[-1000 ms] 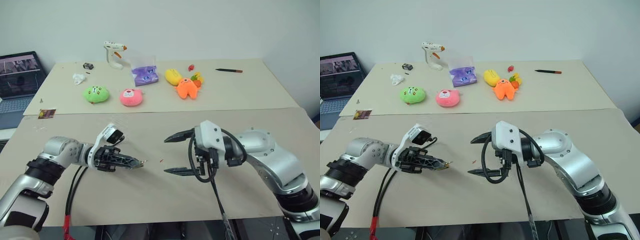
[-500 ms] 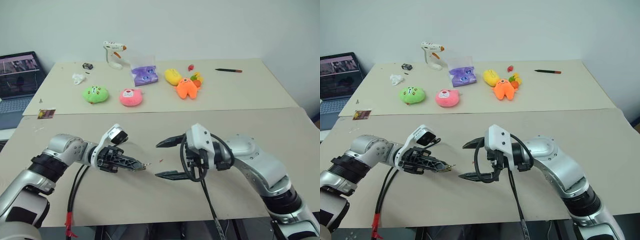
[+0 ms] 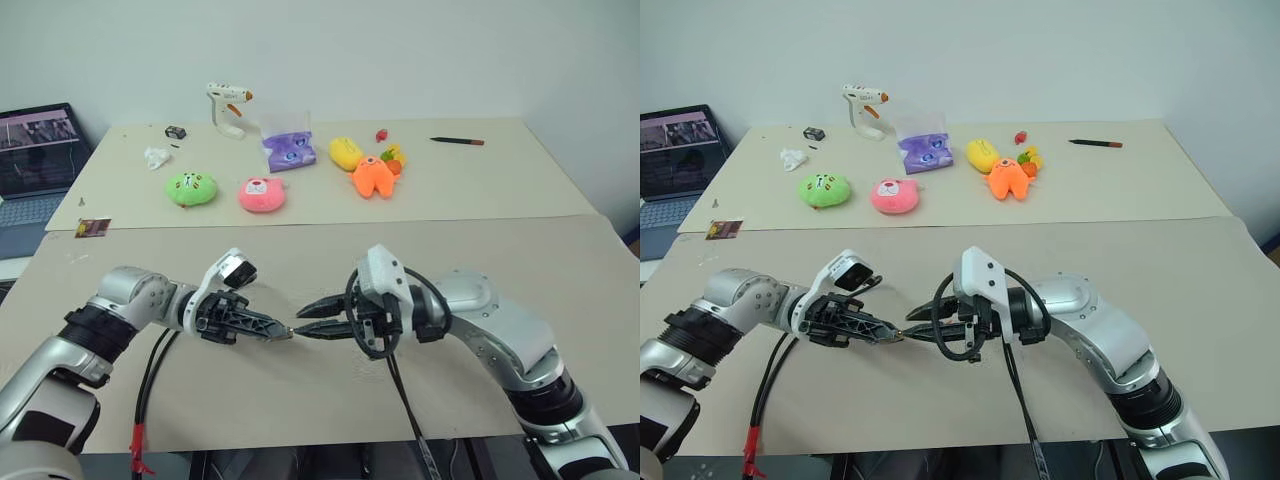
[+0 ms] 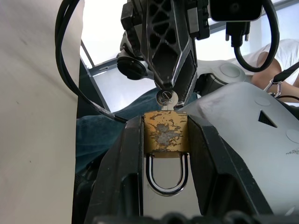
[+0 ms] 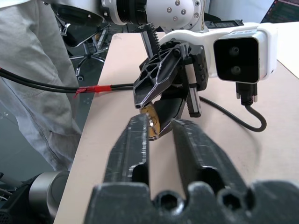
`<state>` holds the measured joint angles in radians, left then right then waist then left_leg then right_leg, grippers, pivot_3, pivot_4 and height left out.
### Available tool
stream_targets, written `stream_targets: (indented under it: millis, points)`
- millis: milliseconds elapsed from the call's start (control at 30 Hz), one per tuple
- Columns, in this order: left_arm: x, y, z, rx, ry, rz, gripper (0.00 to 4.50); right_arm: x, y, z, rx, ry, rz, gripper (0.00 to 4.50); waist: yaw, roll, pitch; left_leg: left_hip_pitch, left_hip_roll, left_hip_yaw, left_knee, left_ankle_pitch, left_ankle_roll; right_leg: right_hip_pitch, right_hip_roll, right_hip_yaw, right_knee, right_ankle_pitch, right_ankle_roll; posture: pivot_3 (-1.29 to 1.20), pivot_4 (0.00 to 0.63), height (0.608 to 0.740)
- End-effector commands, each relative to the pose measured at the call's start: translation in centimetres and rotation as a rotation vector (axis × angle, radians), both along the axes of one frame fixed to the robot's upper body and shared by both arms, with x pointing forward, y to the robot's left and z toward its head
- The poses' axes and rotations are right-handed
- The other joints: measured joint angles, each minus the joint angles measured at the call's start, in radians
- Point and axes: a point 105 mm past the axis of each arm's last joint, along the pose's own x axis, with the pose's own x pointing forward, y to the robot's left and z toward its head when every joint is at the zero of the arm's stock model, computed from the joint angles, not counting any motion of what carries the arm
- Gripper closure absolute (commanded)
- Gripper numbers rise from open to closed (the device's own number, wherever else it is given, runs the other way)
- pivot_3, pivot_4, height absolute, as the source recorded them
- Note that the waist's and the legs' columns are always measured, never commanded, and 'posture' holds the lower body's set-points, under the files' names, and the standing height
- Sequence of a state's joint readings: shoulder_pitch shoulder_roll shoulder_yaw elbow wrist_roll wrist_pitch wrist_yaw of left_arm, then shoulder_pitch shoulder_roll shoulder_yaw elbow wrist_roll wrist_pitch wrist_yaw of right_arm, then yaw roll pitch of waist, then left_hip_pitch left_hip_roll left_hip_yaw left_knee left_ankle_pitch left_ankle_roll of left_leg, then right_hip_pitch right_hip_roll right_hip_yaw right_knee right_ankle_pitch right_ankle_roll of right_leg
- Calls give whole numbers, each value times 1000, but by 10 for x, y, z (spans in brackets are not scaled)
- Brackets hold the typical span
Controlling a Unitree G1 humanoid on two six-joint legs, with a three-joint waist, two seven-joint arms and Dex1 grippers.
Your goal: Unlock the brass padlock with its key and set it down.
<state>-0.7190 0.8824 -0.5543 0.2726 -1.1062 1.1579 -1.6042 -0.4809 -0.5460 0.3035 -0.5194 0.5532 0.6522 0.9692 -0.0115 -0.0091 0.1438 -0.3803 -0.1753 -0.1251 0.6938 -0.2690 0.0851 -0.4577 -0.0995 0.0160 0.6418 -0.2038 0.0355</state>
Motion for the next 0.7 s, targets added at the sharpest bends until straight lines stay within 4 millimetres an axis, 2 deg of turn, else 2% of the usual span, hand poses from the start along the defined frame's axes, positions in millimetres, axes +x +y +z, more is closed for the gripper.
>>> stream_targets:
  millis: [33,233,367,700]
  points:
    - [1,-1,9,-30,-10,-13,3668,-7,1,3,-1,-22,18,3342,0,0,0,0,0,0,0,0,0,0,0,0,0,0,0,0,150,740]
    - [3,-1,10,-24,-14,-10,3668,-8,1,1,-5,-14,20,3342,-1,0,0,0,0,0,0,0,0,0,0,0,0,0,0,0,150,740]
    - [3,-1,9,-22,-16,-8,3668,-8,0,2,1,-3,17,4452,0,0,0,0,0,0,0,0,0,0,0,0,0,0,0,0,150,740]
    - [3,-1,8,-24,-37,-9,3668,-11,-2,4,9,58,27,4482,0,0,0,0,0,0,0,0,0,0,0,0,0,0,0,0,150,740]
